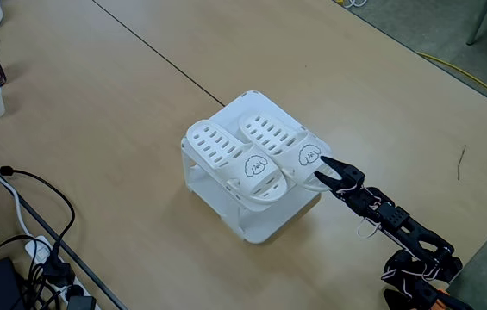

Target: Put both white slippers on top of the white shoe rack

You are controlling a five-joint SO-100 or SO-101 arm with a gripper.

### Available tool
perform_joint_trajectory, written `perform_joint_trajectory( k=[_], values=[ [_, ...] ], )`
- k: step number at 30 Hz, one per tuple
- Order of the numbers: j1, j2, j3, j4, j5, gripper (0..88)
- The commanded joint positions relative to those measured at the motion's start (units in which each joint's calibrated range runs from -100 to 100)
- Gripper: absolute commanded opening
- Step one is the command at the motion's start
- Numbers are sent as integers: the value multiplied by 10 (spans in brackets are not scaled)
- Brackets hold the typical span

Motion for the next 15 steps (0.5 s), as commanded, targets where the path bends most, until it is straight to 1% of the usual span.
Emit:
perform_joint_trajectory(
  k=[1,9,15],
  values=[
    [3,-22,-35,2,4,240],
    [3,-54,-34,2,4,241],
    [4,-99,-35,50,4,238]
  ],
)
